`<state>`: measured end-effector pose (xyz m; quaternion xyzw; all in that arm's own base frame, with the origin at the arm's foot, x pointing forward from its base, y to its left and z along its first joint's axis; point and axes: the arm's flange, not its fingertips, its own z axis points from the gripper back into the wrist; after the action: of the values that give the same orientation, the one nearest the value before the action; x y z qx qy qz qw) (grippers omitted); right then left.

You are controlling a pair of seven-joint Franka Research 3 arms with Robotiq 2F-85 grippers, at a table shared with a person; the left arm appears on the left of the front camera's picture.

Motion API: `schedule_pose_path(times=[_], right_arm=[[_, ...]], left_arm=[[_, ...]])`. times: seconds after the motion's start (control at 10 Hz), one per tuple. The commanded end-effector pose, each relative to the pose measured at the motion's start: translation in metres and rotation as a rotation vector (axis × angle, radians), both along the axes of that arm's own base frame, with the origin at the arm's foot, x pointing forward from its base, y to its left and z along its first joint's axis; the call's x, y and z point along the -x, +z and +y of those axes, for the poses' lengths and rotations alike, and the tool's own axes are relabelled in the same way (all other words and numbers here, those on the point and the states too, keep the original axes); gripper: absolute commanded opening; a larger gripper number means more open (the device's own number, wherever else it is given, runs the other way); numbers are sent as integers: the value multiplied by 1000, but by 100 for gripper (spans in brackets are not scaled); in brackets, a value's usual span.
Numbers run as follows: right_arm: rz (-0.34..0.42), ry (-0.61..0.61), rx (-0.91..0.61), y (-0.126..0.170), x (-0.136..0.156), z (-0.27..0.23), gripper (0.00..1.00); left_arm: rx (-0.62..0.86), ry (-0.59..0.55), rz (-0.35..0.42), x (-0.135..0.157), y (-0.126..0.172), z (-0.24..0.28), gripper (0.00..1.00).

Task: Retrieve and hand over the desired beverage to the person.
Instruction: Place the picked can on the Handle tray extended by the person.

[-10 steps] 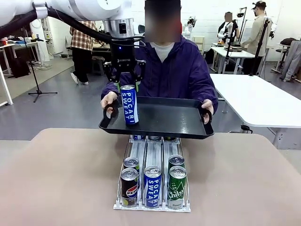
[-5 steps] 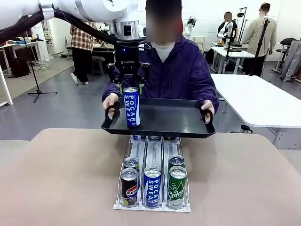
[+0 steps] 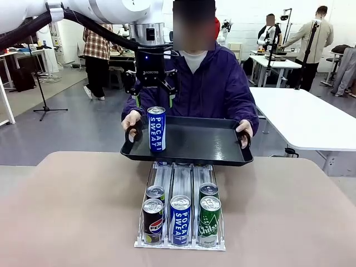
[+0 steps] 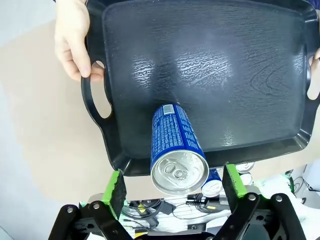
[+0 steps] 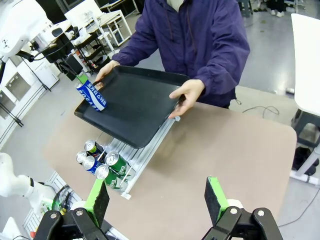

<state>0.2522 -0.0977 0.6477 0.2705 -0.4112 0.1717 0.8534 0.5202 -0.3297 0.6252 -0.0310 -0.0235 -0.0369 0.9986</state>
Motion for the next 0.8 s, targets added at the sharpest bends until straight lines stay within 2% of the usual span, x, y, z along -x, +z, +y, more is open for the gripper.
schedule_pose_path(times=[0.0, 0.2, 0.4, 0.7], right_arm=[[-8, 26, -16, -2, -1, 1, 100], [-8, 26, -16, -2, -1, 1, 100], [-8, 26, -16, -2, -1, 1, 100], [-8, 26, -16, -2, -1, 1, 100]], left_arm=[[-13, -69, -4, 1, 12, 1, 100], [40, -197, -7, 36, 38, 17, 100], [51, -315, -24, 93, 59, 48, 100], [25, -396, -32, 135, 44, 70, 100]])
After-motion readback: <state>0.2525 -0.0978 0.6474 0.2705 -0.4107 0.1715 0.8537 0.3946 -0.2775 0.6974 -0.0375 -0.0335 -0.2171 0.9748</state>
